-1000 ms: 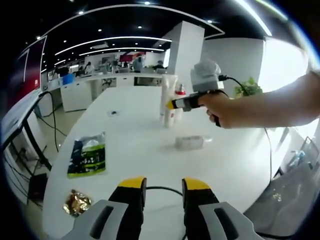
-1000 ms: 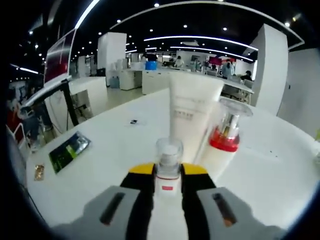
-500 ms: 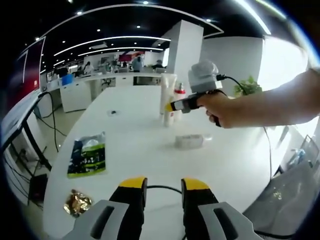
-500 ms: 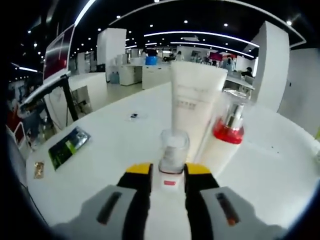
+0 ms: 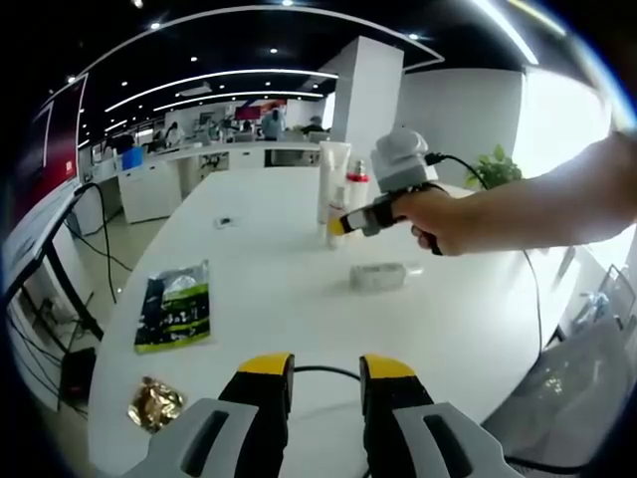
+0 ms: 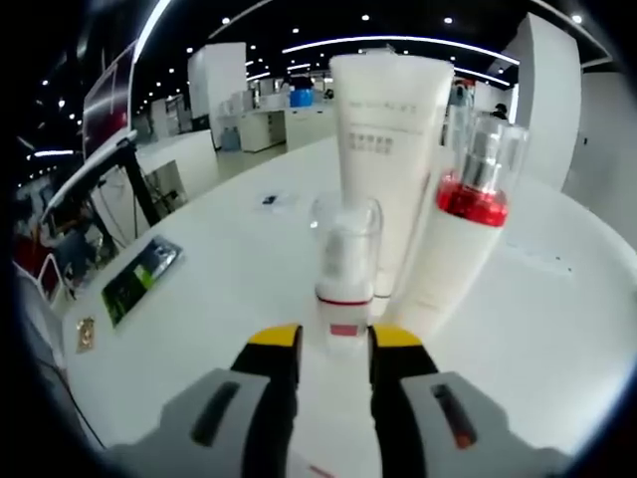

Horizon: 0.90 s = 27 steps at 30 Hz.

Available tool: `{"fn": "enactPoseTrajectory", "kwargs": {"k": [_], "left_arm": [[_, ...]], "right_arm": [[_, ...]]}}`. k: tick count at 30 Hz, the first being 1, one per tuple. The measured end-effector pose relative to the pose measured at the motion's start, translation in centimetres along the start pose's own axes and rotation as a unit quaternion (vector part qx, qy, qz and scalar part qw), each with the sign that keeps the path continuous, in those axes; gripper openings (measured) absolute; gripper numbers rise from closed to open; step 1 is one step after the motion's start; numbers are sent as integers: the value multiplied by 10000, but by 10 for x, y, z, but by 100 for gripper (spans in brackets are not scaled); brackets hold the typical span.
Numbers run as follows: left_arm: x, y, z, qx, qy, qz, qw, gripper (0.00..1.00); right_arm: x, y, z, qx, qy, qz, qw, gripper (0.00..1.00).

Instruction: Arrange the skincare products in the storage area until every visible bottle or jar stands upright without overlapping.

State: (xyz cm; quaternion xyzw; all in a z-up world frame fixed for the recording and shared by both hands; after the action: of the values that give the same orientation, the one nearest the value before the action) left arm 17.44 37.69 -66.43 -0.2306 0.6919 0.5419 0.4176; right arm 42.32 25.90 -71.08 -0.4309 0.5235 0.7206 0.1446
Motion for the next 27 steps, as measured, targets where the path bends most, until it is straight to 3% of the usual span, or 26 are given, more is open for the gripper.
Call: {"fn": "enactPoseTrajectory", "kwargs": {"k": [10, 17, 27], "left_arm": [[1, 0, -1, 22, 2, 23, 10000, 27], [-1, 0, -1, 26, 64, -19, 10000, 27], [-2, -1, -2, 50, 107, -43, 9999, 27]], "right_arm": [[7, -1, 3, -150, -487, 153, 9986, 21], [5, -2, -2, -99, -563, 136, 9983, 20], [6, -6, -6, -28, -351, 178, 9992, 19]]}}
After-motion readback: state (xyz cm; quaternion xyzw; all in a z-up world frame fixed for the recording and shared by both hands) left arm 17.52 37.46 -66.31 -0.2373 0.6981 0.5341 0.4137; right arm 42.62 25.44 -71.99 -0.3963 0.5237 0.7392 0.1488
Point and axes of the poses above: the point that each gripper's makers call its tool centre point, and the gripper's own axes: y roughly backward along the fingers, z roughly to its left, x roughly out of its underside, the point moved 2 cm from there along y, roughly backward along the fingers, and after that the axes turned 4 degrees about -y, right-handed, at the moved point
